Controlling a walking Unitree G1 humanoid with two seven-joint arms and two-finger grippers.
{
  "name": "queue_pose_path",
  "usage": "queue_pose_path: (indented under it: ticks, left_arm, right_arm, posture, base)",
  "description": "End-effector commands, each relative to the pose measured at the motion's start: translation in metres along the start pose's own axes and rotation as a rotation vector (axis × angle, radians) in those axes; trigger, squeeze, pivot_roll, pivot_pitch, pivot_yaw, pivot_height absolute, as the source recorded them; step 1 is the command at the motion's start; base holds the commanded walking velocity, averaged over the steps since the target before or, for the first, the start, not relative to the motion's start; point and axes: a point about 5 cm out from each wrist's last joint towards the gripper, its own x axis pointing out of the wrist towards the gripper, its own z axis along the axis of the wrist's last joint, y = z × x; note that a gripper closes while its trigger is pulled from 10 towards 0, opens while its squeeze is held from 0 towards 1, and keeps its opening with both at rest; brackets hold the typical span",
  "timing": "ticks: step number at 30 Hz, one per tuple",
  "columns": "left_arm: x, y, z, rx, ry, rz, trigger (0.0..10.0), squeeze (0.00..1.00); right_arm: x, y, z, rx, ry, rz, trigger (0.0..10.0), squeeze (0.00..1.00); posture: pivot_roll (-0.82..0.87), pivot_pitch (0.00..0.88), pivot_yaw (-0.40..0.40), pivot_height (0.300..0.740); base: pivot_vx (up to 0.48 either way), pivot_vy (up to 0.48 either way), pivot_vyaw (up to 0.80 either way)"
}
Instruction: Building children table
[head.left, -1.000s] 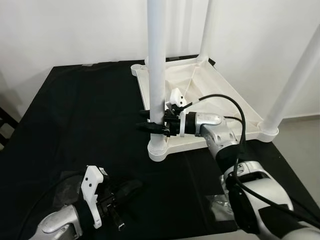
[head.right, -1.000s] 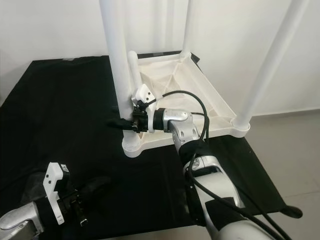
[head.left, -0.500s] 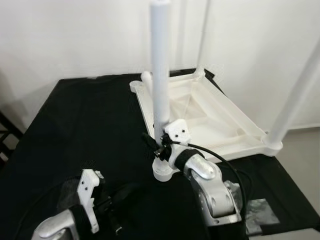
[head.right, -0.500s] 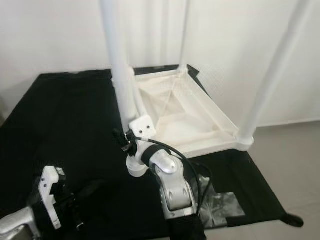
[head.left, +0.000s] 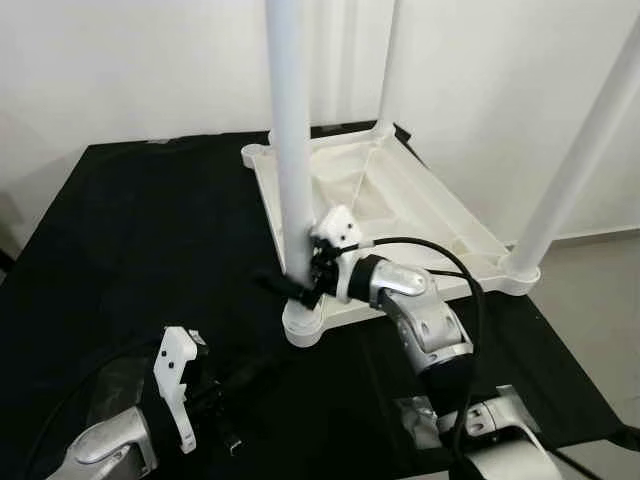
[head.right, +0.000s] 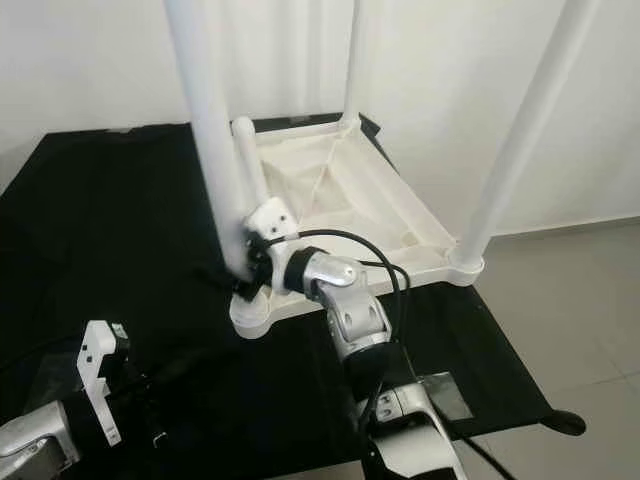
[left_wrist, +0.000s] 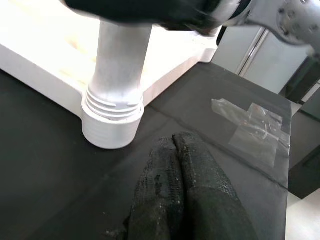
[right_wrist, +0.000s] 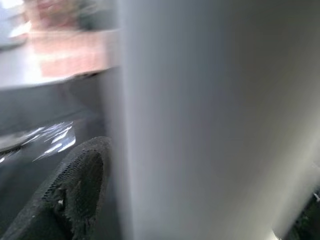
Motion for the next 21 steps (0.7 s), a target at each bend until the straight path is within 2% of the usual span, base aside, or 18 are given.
queue_pose_path:
  ticks: [1, 4, 5, 7, 8, 10, 17, 20, 21]
  left_arm:
    - [-0.001, 0.001, -0.005, -0.013, 0.015, 0.014, 10.0, 0.0]
    - [-0.001, 0.002, -0.006, -0.012, 0.014, 0.016, 10.0, 0.0]
    - [0.0, 0.002, -0.006, -0.011, 0.014, 0.02, 10.0, 0.0]
    - [0.0, 0.002, -0.006, -0.011, 0.014, 0.021, 10.0, 0.0]
    - [0.0, 0.002, -0.006, -0.011, 0.014, 0.021, 10.0, 0.0]
    - [0.0, 0.001, -0.006, -0.012, 0.013, 0.021, 10.0, 0.0]
    - [0.0, 0.0, -0.006, -0.016, 0.015, 0.016, 10.0, 0.0]
    - [-0.001, -0.002, -0.005, -0.016, 0.014, 0.014, 10.0, 0.0]
    - [-0.001, -0.002, -0.005, -0.016, 0.014, 0.014, 10.0, 0.0]
  right_arm:
    - [0.002, -0.003, 0.008, -0.021, -0.017, 0.11, 10.0, 0.0]
    - [0.002, -0.007, 0.01, -0.01, -0.02, 0.141, 10.0, 0.0]
    - [0.004, -0.019, 0.011, 0.027, -0.024, 0.151, 3.6, 0.0]
    - [0.004, -0.022, 0.011, 0.043, -0.025, 0.154, 3.6, 0.0]
    - [0.002, -0.025, 0.01, 0.079, -0.034, 0.155, 0.0, 0.0]
    - [0.0, -0.028, 0.006, 0.106, -0.029, 0.144, 0.0, 0.0]
    - [-0.008, -0.032, -0.003, 0.096, 0.005, 0.106, 0.0, 0.0]
    - [-0.017, -0.037, -0.013, 0.077, 0.041, -0.018, 0.0, 0.0]
    - [-0.017, -0.037, -0.013, 0.077, 0.041, -0.018, 0.0, 0.0]
  posture:
    - [-0.01, 0.047, 0.001, 0.74]
    - [-0.01, 0.047, -0.001, 0.74]
    - [0.0, 0.044, -0.007, 0.74]
    - [0.0, 0.044, -0.007, 0.74]
    - [0.0, 0.045, -0.004, 0.74]
    - [0.0, 0.047, -0.003, 0.74]
    - [0.0, 0.055, -0.003, 0.74]
    - [0.0, 0.069, -0.008, 0.74]
    - [0.0, 0.069, -0.008, 0.74]
  base:
    - [0.0, 0.0, 0.0]
    - [0.0, 0.0, 0.0]
    - [0.0, 0.0, 0.0]
    - [0.0, 0.0, 0.0]
    - [0.0, 0.0, 0.0]
    - [0.0, 0.0, 0.0]
    - [0.0, 0.0, 0.0]
    - [0.0, 0.0, 0.0]
    - [0.0, 0.0, 0.0]
